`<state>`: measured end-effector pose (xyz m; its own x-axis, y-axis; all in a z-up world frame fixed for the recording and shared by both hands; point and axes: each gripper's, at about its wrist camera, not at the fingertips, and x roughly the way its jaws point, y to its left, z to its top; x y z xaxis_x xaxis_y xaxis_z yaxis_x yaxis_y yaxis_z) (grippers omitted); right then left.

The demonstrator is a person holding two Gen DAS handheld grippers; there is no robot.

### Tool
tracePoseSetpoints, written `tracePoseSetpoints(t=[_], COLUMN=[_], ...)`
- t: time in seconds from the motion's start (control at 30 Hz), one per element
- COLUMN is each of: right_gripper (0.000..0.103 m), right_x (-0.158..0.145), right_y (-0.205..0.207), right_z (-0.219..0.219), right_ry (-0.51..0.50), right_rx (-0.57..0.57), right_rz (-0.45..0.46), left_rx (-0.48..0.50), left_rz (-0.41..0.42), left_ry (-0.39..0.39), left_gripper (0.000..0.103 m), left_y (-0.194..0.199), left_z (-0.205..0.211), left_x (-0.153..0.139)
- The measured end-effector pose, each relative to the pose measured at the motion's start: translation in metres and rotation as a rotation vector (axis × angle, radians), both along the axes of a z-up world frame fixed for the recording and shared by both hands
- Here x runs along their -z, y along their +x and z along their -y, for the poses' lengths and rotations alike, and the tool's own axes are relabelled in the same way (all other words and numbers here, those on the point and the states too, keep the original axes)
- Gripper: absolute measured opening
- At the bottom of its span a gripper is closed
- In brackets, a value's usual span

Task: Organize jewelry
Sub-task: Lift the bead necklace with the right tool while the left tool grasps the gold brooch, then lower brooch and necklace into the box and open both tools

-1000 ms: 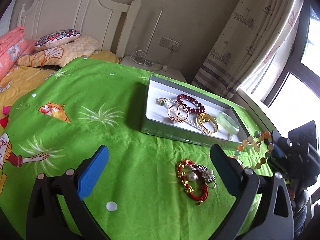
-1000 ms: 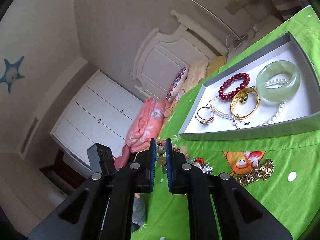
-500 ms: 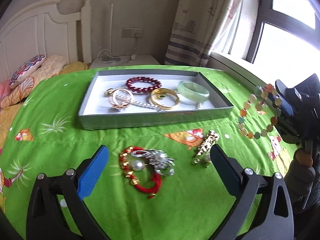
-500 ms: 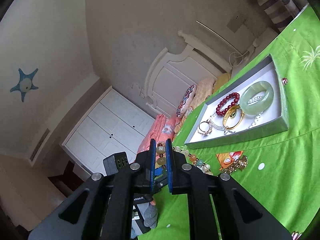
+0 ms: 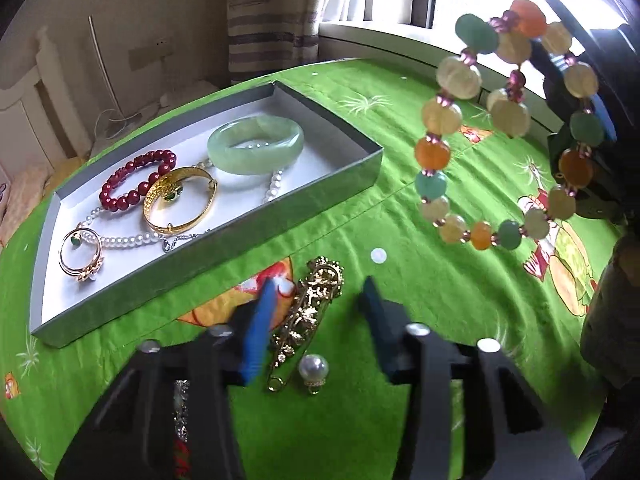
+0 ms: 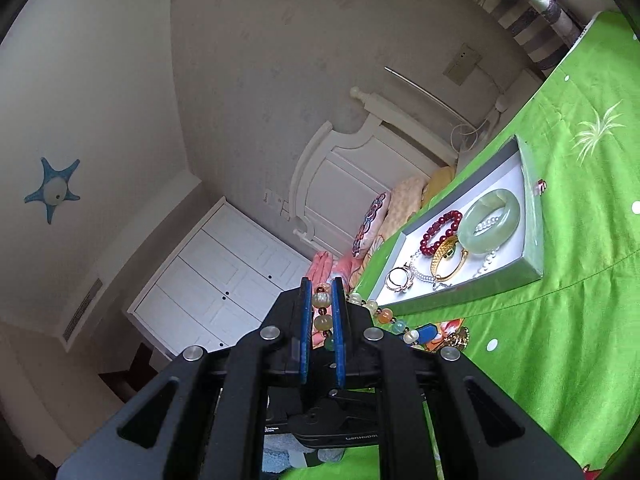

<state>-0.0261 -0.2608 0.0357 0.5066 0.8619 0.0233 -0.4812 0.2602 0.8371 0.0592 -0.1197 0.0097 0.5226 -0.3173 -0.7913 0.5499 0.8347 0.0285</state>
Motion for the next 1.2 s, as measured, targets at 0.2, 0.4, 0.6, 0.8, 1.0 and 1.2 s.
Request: tracePoseSetpoints(t=[0.2, 0.4, 0.6, 0.8, 1.0, 1.2], right_gripper=[0.010, 0.010, 0.010, 0.010, 0.010, 0.010], right_x=[0.001, 0.002, -0.002, -0.014, -0.024, -0.021], right_y=[0.000, -0.001, 0.006, 0.023, 0.056, 0.101], right_z=[0.003, 0.010, 0.014, 0.016, 0.018, 0.013], right_ry=[0.000, 0.008, -0.010, -0.027, -0.048, -0.135], right_rx=[0.018, 0.049, 0.098, 0.151, 0.209, 0.249], right_rz=[-0.004, -0.009, -0.017, -0.024, -0.041, -0.093], left_rx=[-0.045, -0.087, -0.148, -0.195, -0.259, -0.335], left_rz=[0.043, 0.075, 0.083, 0.070, 0.055, 0.034], left_ry=[-0.026, -0.099, -0.111, -0.112, -0.131, -0.168], left_gripper=[0.019, 0.019, 0.019, 0.019, 0.019, 0.017], left_y=[-0.004, -0.004, 0.013, 0.035, 0.064, 0.087], left_z=[-0.011, -0.029, -0.048, -0.052, -0.049, -0.052], left_x=[-0.005, -0.028, -0.044, -0.052, -0.052, -0.041])
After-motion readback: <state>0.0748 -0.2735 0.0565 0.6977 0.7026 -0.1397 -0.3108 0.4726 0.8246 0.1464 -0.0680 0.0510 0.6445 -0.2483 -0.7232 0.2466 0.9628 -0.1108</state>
